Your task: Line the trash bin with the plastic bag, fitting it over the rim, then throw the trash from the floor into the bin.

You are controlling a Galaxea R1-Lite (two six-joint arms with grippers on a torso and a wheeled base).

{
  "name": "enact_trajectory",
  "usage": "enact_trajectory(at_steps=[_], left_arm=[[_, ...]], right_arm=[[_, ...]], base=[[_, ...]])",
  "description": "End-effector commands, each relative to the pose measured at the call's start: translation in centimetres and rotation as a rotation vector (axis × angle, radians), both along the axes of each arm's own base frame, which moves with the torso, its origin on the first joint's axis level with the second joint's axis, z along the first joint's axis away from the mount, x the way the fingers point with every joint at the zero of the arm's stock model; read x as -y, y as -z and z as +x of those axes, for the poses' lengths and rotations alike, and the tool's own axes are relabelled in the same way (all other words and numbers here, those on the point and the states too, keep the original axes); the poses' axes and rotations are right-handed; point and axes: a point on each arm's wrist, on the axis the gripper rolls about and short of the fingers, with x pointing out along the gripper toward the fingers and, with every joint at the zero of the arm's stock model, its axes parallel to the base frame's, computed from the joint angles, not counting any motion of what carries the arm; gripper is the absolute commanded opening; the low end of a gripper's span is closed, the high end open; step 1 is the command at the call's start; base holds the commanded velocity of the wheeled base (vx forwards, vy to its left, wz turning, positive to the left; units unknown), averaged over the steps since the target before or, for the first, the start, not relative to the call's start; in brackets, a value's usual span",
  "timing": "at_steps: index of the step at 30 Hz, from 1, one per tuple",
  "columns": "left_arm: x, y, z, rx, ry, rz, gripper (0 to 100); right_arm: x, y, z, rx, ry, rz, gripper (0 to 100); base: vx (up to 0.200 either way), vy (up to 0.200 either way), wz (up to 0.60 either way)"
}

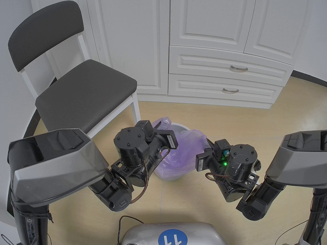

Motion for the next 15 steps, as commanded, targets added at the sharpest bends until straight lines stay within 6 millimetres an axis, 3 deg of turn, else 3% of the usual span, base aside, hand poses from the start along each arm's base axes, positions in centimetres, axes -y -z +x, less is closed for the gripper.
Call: enact_trajectory(at_steps=[1,7,15], left_arm=[[0.7,2.1,1.0,-0.030,-0.002,0.007,0],[1.1,4.3,2.3,-0.056,-0.013,0.003,0],[0.8,7.3,6.0,-0.067,-0.103,-0.056,0]], right_arm=[[0.2,0.4,0.7,0.008,0.014,0.011,0],[-0.3,1.5,1.9,-0.004,0.020,0.050,0],[-1.1,3.5,4.6,-0.007,0.030,0.138,0]], base=[[0.000,0.000,0.00],[0.000,0.000,0.00],[0.000,0.000,0.00]])
